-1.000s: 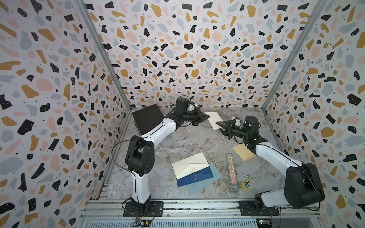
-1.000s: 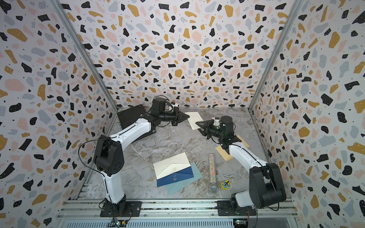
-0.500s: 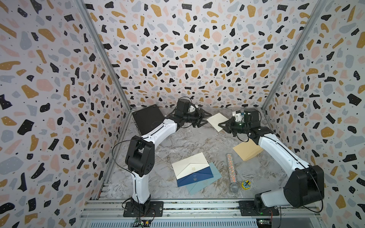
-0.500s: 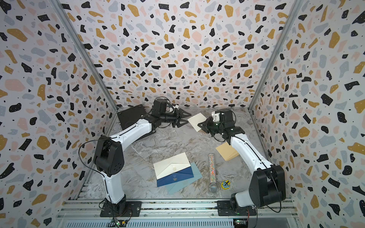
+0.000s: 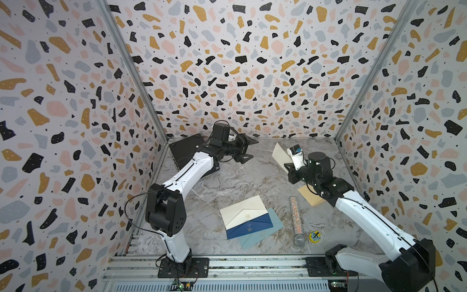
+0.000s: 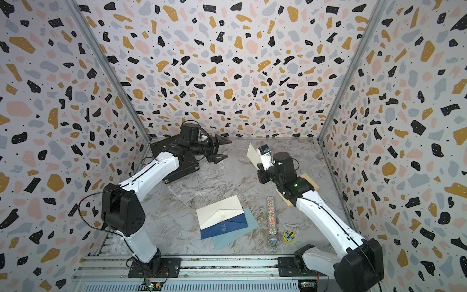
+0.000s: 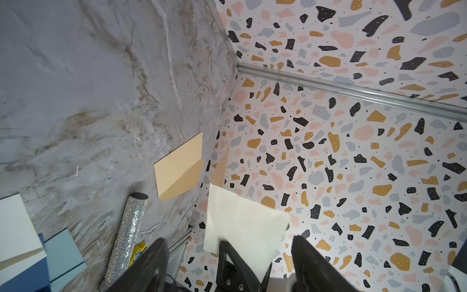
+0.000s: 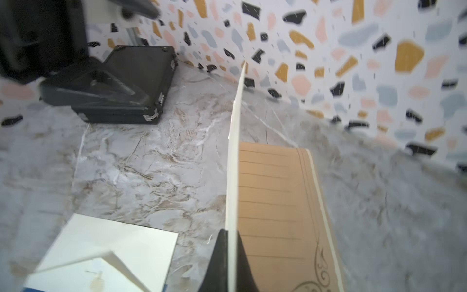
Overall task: Take the letter paper out of the envelope
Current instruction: Unfold the letter paper.
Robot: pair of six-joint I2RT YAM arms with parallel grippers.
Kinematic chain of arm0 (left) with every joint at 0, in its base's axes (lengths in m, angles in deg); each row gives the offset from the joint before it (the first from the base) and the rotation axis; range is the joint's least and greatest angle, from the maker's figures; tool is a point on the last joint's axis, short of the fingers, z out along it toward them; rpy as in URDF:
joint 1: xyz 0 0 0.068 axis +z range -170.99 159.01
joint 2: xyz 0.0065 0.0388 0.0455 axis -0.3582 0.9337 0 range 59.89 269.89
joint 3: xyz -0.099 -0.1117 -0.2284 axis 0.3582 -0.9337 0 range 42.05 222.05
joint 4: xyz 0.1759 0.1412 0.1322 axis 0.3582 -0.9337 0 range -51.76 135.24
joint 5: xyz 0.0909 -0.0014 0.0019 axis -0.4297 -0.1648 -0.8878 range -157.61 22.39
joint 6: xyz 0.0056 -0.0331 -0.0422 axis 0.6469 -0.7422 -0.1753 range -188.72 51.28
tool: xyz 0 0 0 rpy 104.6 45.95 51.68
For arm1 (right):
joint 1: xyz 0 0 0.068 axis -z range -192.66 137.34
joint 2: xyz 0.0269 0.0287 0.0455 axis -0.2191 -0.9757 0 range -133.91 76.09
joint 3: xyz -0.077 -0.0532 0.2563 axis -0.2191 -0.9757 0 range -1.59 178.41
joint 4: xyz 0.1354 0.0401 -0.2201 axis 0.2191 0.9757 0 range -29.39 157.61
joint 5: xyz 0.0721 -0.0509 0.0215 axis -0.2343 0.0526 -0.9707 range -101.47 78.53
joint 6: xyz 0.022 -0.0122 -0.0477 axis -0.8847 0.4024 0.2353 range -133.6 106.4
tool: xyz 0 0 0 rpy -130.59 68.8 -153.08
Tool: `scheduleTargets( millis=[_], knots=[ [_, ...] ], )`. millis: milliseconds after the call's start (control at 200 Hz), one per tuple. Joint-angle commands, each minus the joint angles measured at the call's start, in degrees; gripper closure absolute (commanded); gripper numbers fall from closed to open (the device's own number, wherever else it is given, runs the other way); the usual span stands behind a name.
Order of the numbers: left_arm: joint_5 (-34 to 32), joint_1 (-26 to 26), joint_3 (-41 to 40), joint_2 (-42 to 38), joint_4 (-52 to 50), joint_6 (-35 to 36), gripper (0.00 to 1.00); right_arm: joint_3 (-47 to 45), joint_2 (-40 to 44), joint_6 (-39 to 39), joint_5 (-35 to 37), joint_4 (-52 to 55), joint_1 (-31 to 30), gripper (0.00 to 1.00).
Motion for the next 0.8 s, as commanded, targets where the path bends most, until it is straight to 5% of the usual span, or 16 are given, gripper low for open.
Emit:
scheduleTargets(
  millis=[0, 516, 796],
  knots=[
    [1.27, 0.09, -1.76, -1.66, -0.37, -1.32, 0.21, -2.58, 0.34, 19.35, 0.42, -12.66, -1.04, 1.00],
    [6.74, -0.22, -4.74, 0.76, -2.27, 4.02, 0.16, -4.83, -1.43, 36.98, 1.18, -9.77, -7.12, 1.00],
    [8.06, -1.94, -5.89, 3.14, -1.89, 3.87, 0.30, -4.22, -2.89, 38.58, 1.12, -10.65, -8.30, 1.00]
  ],
)
